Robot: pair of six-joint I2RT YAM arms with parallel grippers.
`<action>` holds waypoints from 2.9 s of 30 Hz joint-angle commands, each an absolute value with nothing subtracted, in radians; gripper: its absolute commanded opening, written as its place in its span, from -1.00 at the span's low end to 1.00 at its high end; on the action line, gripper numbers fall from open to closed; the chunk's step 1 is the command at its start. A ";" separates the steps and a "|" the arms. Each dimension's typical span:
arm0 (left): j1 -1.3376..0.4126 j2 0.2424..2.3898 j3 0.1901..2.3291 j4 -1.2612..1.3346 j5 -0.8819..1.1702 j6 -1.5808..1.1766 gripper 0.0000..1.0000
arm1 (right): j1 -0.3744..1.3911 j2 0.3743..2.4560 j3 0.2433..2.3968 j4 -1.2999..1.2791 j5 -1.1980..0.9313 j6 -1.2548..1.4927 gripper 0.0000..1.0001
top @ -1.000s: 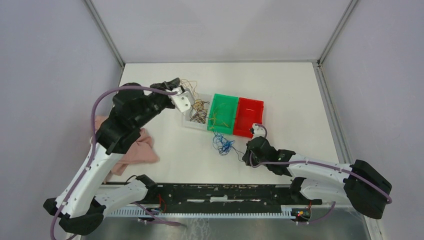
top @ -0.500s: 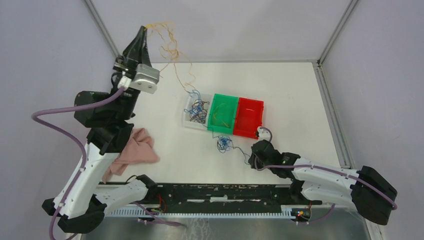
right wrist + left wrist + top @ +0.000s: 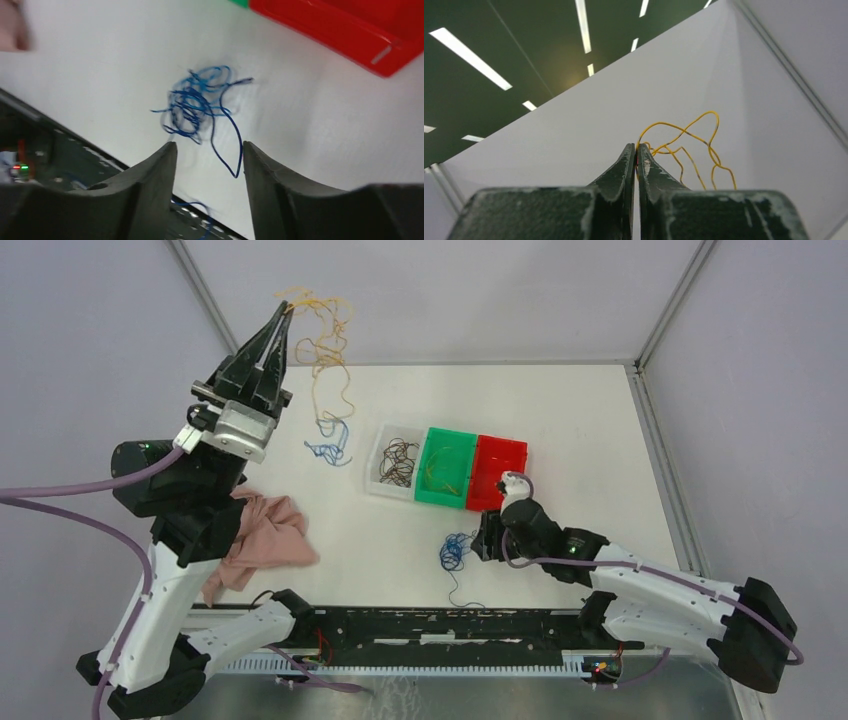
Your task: Untangle the cables
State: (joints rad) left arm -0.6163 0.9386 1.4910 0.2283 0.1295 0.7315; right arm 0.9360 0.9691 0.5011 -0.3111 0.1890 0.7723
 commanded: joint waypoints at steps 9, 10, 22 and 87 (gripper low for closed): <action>-0.612 0.833 1.314 0.010 0.388 0.602 -0.84 | 0.954 1.000 0.852 -0.157 -0.047 0.615 0.65; -0.612 0.827 1.303 0.002 0.393 0.594 -0.85 | 0.957 1.009 0.856 -0.119 -0.079 0.603 0.68; -0.612 0.813 1.261 -0.021 0.443 0.557 -0.87 | 0.985 1.143 0.887 0.133 -0.287 0.548 0.65; -0.612 0.838 1.337 -0.111 0.420 0.669 -0.80 | 0.614 1.380 1.086 -0.465 0.281 0.527 -0.54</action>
